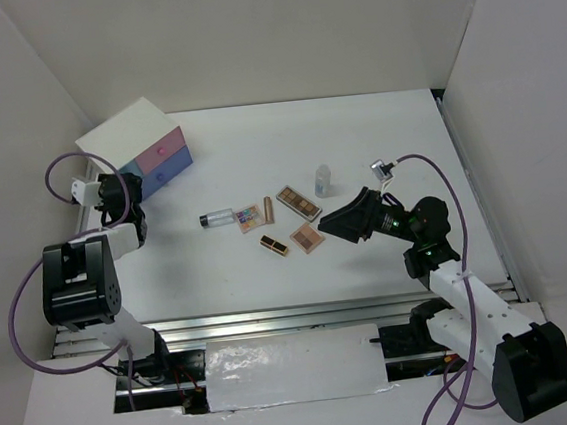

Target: Organize the makeup

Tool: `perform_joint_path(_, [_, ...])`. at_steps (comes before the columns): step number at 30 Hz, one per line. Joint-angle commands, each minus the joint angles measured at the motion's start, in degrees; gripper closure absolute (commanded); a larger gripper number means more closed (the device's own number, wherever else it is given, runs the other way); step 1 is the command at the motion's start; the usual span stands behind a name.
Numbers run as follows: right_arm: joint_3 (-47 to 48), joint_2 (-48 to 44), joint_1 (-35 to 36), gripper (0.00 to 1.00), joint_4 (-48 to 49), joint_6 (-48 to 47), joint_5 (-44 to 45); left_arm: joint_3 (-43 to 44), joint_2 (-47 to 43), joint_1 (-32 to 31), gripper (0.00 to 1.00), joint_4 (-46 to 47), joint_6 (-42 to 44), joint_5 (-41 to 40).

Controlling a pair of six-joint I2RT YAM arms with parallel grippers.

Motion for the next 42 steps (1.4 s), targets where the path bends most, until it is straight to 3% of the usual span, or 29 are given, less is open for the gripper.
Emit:
perform_joint_path(1, [-0.4, -0.1, 0.4, 0.0, 3.7, 0.4, 0.1, 2.4, 0.8, 0.3, 0.45, 0.0, 0.6, -2.0])
perform_joint_path(10, [-1.2, -0.1, 0.3, 0.0, 5.8, 1.5, 0.3, 4.5, 1.0, 0.3, 0.44, -2.5, 1.0, -3.1])
perform_joint_path(19, [-1.3, -0.1, 0.3, 0.0, 5.9, 1.4, 0.4, 5.4, 1.7, 0.3, 0.57, -3.0, 1.6, -2.6])
perform_joint_path(27, [-1.3, -0.1, 0.4, 0.0, 5.7, 1.4, 0.6, 6.2, 2.4, -0.7, 0.78, -3.2, 2.3, -1.3])
perform_joint_path(42, [-0.8, -0.7, 0.6, 0.0, 4.2, 0.7, 0.6, 0.6, -2.7, -6.7, 0.88, -0.2, 1.1, -3.2])
